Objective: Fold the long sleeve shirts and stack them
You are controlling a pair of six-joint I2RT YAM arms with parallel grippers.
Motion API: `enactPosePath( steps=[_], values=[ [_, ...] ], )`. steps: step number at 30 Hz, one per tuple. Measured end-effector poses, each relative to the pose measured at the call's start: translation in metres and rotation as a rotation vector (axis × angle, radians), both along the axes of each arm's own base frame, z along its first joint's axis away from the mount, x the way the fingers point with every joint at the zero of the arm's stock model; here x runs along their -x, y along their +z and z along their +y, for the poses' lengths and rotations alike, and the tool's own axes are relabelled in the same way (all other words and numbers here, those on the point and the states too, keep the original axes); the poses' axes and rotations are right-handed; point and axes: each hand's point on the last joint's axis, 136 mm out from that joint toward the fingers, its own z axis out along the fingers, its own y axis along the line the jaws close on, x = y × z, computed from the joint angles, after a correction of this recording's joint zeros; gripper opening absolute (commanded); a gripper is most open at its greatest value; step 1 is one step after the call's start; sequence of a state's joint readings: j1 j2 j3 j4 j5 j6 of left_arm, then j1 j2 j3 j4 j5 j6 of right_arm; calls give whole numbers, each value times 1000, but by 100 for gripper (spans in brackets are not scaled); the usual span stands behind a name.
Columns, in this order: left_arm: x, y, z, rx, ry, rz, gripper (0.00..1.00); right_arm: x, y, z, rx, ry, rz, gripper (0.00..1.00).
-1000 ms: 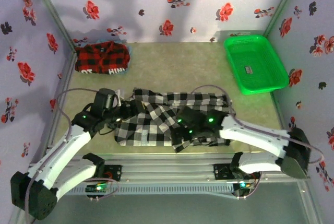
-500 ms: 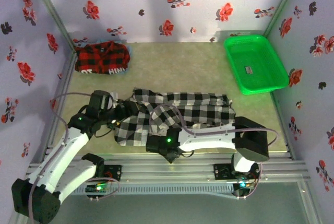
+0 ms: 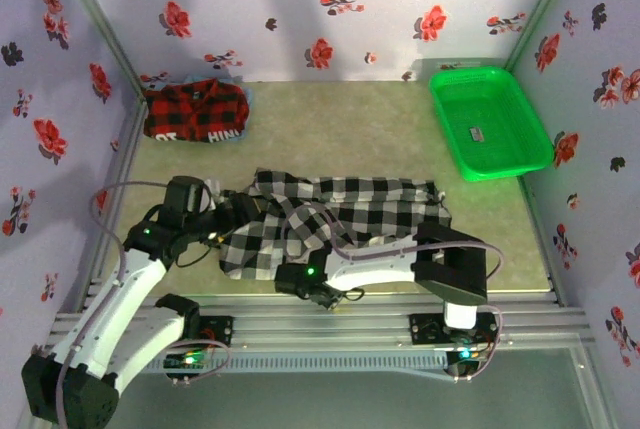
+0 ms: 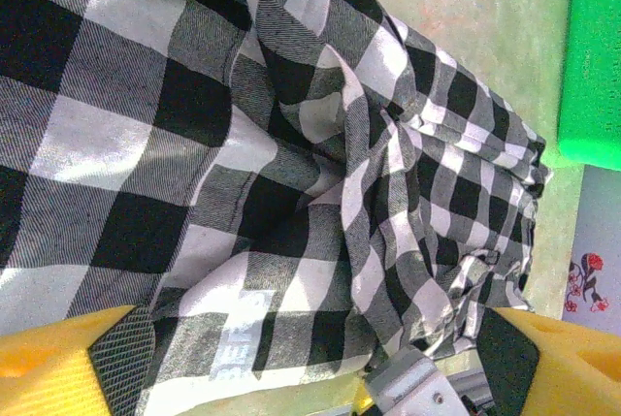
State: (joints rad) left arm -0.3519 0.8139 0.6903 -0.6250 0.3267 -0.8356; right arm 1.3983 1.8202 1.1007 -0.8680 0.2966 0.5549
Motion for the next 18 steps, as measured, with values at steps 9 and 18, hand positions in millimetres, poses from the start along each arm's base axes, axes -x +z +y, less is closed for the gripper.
enactPosePath(
  steps=[9, 18],
  values=[
    [1, 0, 0, -7, -15, -4, 89, -3, 49, 18, -160, 29, 12, 1],
    [-2, -9, -1, -28, -28, 23, 90, -33, 123, 22, -430, -48, 46, 1]
  ],
)
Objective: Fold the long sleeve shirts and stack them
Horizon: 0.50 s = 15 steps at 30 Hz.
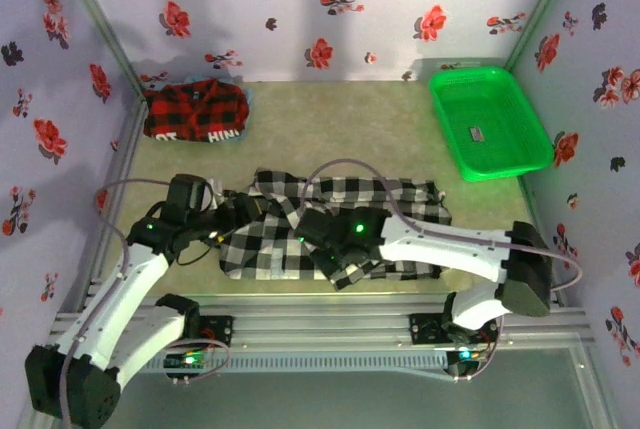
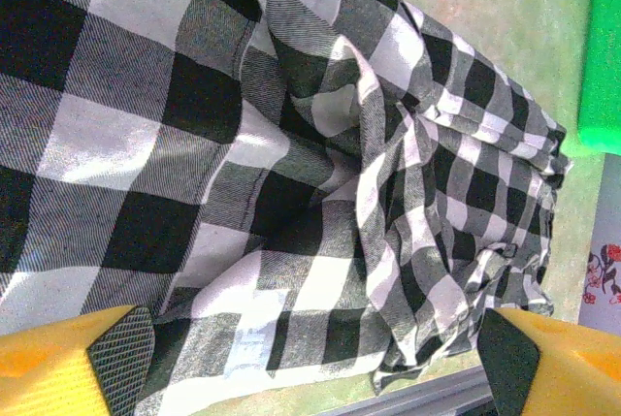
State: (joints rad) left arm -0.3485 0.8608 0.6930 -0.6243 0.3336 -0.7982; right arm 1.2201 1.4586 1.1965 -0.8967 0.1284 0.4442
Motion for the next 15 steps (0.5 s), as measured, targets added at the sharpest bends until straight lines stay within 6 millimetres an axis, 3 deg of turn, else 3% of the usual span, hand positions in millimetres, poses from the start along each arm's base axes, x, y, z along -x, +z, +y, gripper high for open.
enactPosePath(
  steps=[2, 6, 9, 13, 15],
  values=[
    [-1, -1, 0, -1, -1, 2, 89, -7, 5, -4, -18, -20, 8, 22],
    [-3, -1, -1, -3, -10, -7, 90, -2, 0, -9, -18, -36, 64, 44],
    [-3, 0, -2, -3, -14, -12, 91, 10, -28, -19, 2, -90, 135, 50],
    [-3, 0, -2, -3, -20, -14, 92, 25, -74, -48, 65, -255, 233, 58],
    [-3, 0, -2, -4, -22, -15, 92, 28, -87, -55, 62, -337, 265, 58]
  ],
)
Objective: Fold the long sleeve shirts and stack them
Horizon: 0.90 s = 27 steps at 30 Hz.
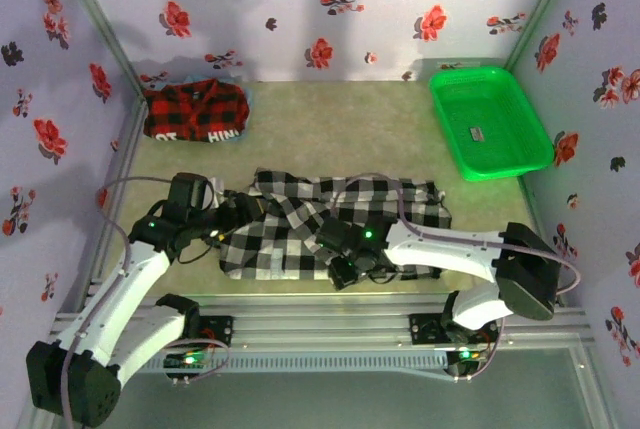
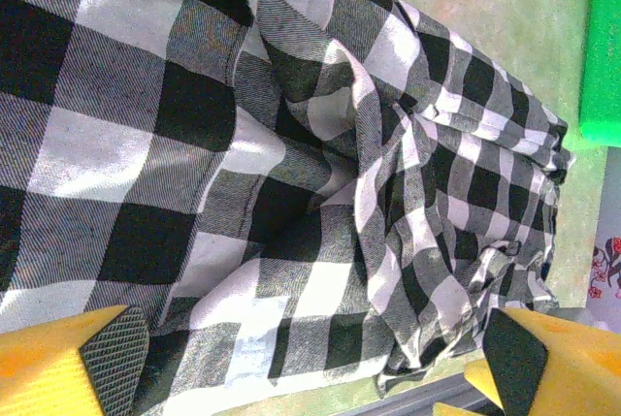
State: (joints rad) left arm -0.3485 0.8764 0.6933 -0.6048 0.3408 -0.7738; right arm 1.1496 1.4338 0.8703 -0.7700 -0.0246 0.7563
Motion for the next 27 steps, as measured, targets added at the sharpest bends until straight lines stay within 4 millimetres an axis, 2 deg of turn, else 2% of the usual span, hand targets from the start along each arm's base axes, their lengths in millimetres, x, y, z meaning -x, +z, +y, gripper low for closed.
enactPosePath(
  steps=[4, 10, 21, 27],
  values=[
    [-3, -1, -1, -6, -5, 4, 93, 0, -8, 5, -55, -138, 29, 58],
    [-6, -3, -2, -16, -17, 8, 93, -1, -10, 16, -96, -239, 59, 59],
    [-7, -3, -4, -14, -31, 5, 94, 2, -34, 16, -27, -309, 107, 56],
    [-6, -4, -4, -21, -42, -1, 94, 1, -37, 23, 32, -297, 91, 46]
  ],
)
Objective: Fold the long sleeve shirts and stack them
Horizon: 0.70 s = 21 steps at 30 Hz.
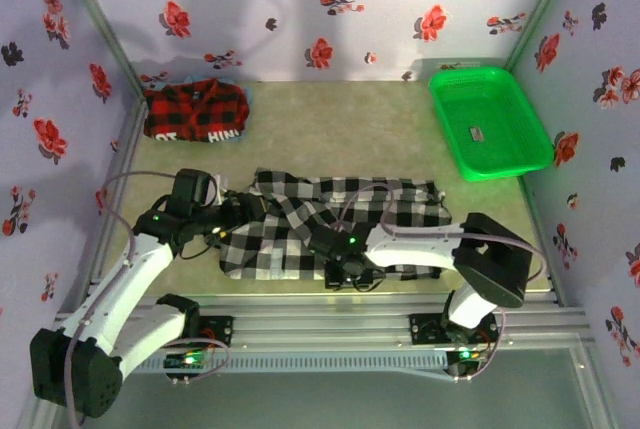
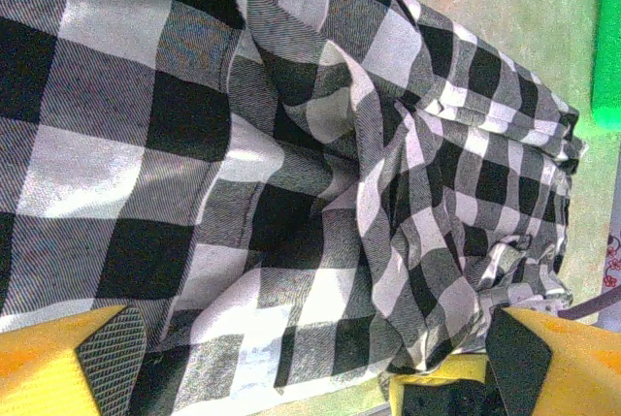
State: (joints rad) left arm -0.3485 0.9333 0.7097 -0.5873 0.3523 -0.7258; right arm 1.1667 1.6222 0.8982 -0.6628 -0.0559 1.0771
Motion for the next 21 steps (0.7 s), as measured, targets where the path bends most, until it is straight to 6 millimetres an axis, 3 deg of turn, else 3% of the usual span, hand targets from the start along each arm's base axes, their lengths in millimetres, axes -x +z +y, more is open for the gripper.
enactPosePath(
  steps=[5, 8, 16, 21],
  values=[
    [0, -1, 0, -2, -8, 1, 94, -6, -1, 7, 53, 20, -28, 18],
    [0, -1, -1, -2, -12, 1, 94, -8, 3, 11, 67, 38, -46, 10],
    [0, -1, 0, -6, -15, -5, 95, -9, 47, 37, 41, 123, -87, 5],
    [-2, -1, 3, -5, -5, -2, 95, -6, 73, 39, 25, 153, -95, 3]
  ],
)
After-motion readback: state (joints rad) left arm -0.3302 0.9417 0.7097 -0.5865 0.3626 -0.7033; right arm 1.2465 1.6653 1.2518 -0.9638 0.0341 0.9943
